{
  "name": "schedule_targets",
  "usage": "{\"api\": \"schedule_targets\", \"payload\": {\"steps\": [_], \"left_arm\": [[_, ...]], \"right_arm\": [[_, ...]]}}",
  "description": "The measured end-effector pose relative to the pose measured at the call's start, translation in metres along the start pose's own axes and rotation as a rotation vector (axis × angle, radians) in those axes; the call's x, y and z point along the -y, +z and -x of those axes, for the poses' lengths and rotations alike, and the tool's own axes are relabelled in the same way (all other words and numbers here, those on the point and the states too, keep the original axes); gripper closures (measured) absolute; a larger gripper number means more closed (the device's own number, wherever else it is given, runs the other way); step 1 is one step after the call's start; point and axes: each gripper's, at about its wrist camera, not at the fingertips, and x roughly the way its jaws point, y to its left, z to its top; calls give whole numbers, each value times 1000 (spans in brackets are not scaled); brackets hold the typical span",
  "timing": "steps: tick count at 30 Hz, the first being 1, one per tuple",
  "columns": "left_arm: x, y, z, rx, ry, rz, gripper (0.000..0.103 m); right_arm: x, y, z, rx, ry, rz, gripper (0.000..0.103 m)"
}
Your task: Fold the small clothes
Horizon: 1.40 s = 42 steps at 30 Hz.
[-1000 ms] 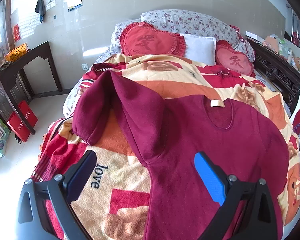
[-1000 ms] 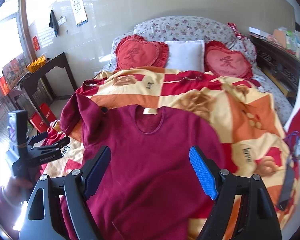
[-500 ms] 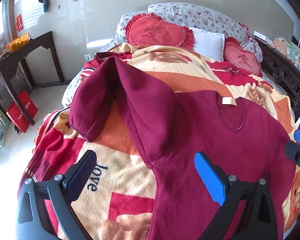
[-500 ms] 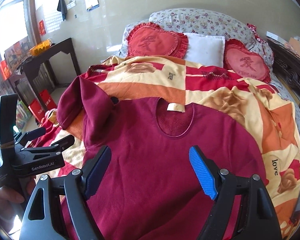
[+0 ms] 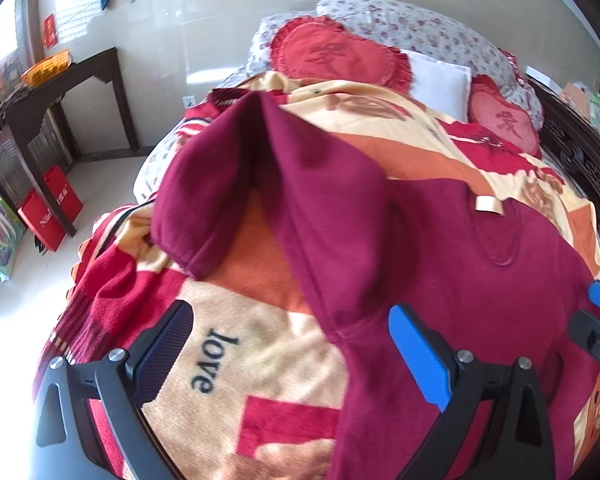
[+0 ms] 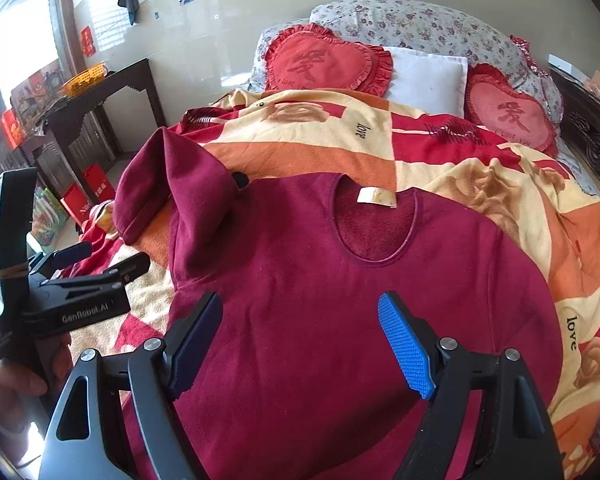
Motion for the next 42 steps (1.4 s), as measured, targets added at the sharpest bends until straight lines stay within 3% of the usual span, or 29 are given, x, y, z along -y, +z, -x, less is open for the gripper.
{"api": "schedule_targets", "payload": {"steps": [13,24,26,28,31,34,36,42], "left_arm": [[-82,13,-31,-15,106,132,3],[-118,32,-77,-41,101,207,5],[-123,35,-88,-49,66,237,20],[-125,39,-99,-93,-2,248,63],[-128,49,-93,-111,-51,247,91],[-139,65,-61,-48,16,198,91],[-154,75,-38,-18,18,184,92],[-197,83,10,-22,75,146,92]], "right_arm": [[-19,11,-25,-29,47,31,39],[-26,1,-37,-85,74,43,39],[-25,0,-37,-92,74,42,39],[-24,0,-37,-97,69,41,39],[-20,0,-34,-96,66,37,39],[-17,0,-31,-89,68,35,39],[-15,-1,-30,-86,73,29,39],[-15,-5,-35,-98,112,0,39]]}}
